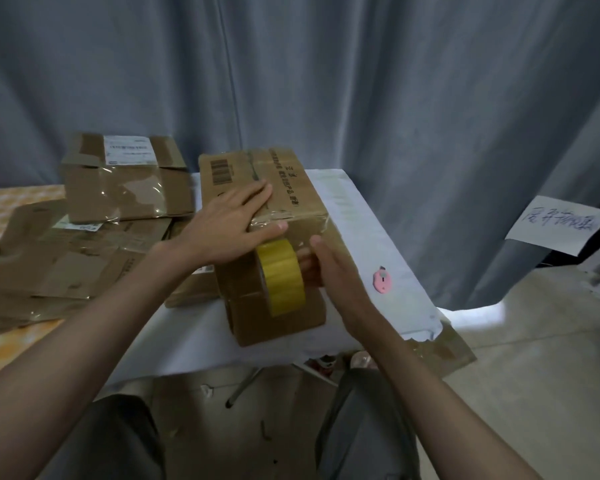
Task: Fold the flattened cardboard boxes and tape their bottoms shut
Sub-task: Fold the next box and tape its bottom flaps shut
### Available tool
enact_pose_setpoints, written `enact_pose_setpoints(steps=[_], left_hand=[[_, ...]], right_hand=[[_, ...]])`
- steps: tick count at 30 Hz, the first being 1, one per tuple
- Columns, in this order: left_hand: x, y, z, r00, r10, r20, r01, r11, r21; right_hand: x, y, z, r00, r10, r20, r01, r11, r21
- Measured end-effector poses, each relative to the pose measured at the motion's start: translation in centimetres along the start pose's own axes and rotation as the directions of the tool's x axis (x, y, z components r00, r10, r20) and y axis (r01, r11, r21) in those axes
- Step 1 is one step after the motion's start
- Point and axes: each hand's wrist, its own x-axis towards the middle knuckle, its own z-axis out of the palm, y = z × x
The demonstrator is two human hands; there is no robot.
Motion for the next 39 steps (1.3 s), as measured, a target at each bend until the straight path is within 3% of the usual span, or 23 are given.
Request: enact_pose_setpoints(steps=[2,4,7,9,10,12,16,20,22,24,27,28,30,33,36,39], left_hand=[[-0.3,-0.2,0.1,0.998,0.023,-0.053,-0.023,1.000,-0.008],[-0.5,-0.3,0.1,0.993,0.042,-0.110,-0.048,0.998,-0.050],[-0.7,-0.2,-0.4,0.991,0.046,-0.126,-0.053,0.997,-0.049],[-0.9,0.0,-0.5,0.995,0.034,-0.097,-0.037,0.999,-0.031],[-1.0,0.1,-0.5,0.996,0.030,-0.082,-0.032,0.999,-0.023],[-1.4,0.3,-0.2,0.997,0.024,-0.069,-0.025,1.000,-0.010],[-1.7,0.5,0.1,0.994,-0.002,-0.110,-0.001,0.999,-0.033],[-2.3,0.7,-0.1,0.991,-0.023,-0.133,0.011,0.996,-0.092],[-3.0,0.9,-0.1,0.984,-0.046,-0.174,0.018,0.987,-0.157],[-4.0,1.0,0.1,0.949,-0.099,-0.299,0.019,0.966,-0.259],[-6.3,2.2,0.8,0.779,-0.264,-0.569,-0.019,0.897,-0.442],[-7.2,2.8,1.0,0.731,-0.331,-0.596,-0.026,0.860,-0.509],[-8.6,4.2,1.5,0.759,-0.440,-0.480,0.050,0.774,-0.631],[-9.4,5.8,2.6,0.870,-0.479,-0.116,0.244,0.624,-0.743],[-9.1,6.3,3.5,0.897,-0.441,-0.021,0.237,0.521,-0.820],[-8.9,6.1,3.5,0.921,-0.388,0.032,0.240,0.500,-0.832]], right_hand=[[2.5,3.0,-2.8,0.980,-0.105,-0.170,0.051,0.953,-0.298],[4.7,6.1,-5.9,0.950,-0.130,-0.285,-0.057,0.823,-0.565],[6.0,9.3,-8.5,0.948,-0.095,-0.302,-0.185,0.609,-0.772],[6.0,10.5,-9.3,0.953,-0.166,-0.255,-0.155,0.459,-0.875],[5.9,10.8,-9.3,0.949,-0.206,-0.240,-0.132,0.433,-0.892],[6.2,11.2,-9.1,0.941,-0.242,-0.236,-0.092,0.489,-0.867],[6.5,10.4,-8.7,0.940,-0.145,-0.308,-0.094,0.757,-0.646],[4.6,5.4,-7.1,0.862,-0.395,-0.317,0.234,0.866,-0.442],[3.2,1.6,-5.6,0.813,-0.533,-0.234,0.439,0.826,-0.353],[2.7,-1.1,-4.3,0.742,-0.668,-0.057,0.608,0.707,-0.361],[3.7,-2.8,-2.7,0.678,-0.720,0.146,0.703,0.578,-0.415],[4.1,-3.0,-2.4,0.664,-0.723,0.191,0.720,0.551,-0.422],[4.8,-3.0,-2.1,0.639,-0.723,0.262,0.747,0.502,-0.437],[5.5,-2.9,-2.4,0.619,-0.715,0.325,0.766,0.457,-0.452],[5.8,-2.7,-2.7,0.614,-0.700,0.365,0.773,0.442,-0.455],[5.7,-2.4,-2.7,0.608,-0.696,0.382,0.780,0.433,-0.452]])
